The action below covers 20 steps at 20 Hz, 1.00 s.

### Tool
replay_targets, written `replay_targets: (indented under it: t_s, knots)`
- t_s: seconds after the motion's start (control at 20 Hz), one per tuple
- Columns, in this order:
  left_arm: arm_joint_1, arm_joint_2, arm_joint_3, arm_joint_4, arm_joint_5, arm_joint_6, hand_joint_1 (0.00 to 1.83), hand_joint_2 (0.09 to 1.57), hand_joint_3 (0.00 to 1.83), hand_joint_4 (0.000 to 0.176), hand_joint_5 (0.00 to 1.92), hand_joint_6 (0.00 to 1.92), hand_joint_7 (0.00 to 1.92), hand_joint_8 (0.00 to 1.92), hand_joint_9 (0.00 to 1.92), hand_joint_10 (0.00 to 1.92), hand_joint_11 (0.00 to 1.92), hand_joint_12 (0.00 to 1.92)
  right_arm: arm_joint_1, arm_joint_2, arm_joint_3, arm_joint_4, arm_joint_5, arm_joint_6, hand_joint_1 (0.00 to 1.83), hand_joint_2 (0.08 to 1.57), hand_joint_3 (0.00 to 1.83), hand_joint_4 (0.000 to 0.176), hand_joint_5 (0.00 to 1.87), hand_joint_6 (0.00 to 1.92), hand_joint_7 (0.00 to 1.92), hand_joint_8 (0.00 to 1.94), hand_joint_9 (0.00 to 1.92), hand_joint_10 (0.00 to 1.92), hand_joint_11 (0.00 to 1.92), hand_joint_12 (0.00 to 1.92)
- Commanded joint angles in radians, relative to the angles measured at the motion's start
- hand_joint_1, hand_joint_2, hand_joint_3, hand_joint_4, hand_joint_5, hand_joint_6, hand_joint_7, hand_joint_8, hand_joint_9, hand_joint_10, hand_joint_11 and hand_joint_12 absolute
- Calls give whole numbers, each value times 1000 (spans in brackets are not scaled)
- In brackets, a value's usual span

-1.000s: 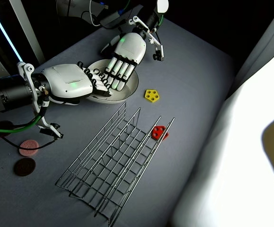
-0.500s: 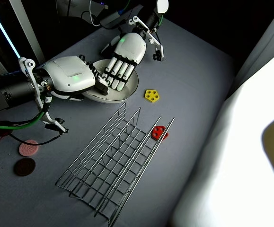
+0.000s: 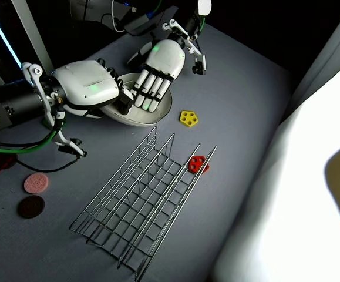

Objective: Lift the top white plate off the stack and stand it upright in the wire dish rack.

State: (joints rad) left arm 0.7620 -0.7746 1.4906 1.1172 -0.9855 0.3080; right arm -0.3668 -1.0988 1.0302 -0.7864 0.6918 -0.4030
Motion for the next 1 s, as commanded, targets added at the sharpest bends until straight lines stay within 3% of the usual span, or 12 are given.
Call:
replay_targets:
  t_s: [0.0, 0.1, 0.2, 0.55, 0.6, 0.85, 0.95]
  knots:
    - [-24, 21, 17, -89, -18, -2, 207, 919, 4, 0, 53, 2, 66, 0, 77, 2, 110, 15, 12, 21, -7, 32, 77, 18, 1504, 1005, 0, 0, 1062, 884, 1321, 126, 1197, 522, 1128, 1111]
    - [-34, 44, 26, -123, -47, -4, 217, 915, 1, 0, 69, 7, 83, 7, 95, 8, 128, 22, 38, 33, -18, 42, 78, 55, 1500, 1019, 2, 0, 1053, 880, 1316, 89, 1138, 621, 1079, 1189]
    - [-37, 67, 47, -168, -79, -14, 222, 917, 2, 0, 73, 3, 84, 2, 88, 1, 119, 17, 69, 45, -30, 49, 78, 100, 1497, 1038, 2, 0, 1009, 951, 1170, 391, 1099, 690, 1034, 1263]
    - [-36, 112, 109, -239, -144, -43, 188, 914, 0, 0, 57, 4, 75, 4, 82, 4, 97, 7, 114, 80, -69, 60, 99, 150, 1495, 1048, 0, 0, 976, 979, 1176, 372, 1074, 756, 1018, 1307]
    - [-36, 118, 118, -239, -150, -46, 208, 916, 0, 0, 57, 3, 75, 3, 77, 2, 89, 3, 124, 85, -71, 60, 102, 169, 1494, 1058, 1, 0, 954, 1012, 1130, 458, 1045, 805, 998, 1339]
    - [-33, 133, 175, -245, -178, -66, 212, 915, 0, 0, 61, 1, 77, 1, 83, 2, 92, 4, 184, 105, -61, 54, 120, 322, 1494, 1061, 0, 0, 940, 1018, 1088, 550, 1057, 797, 1006, 1335]
    - [-29, 137, 197, -245, -179, -65, 218, 918, 2, 0, 74, 5, 86, 3, 82, 1, 87, 2, 205, 113, -58, 47, 144, 390, 1496, 1046, 0, 0, 953, 984, 1128, 479, 1120, 699, 1049, 1274]
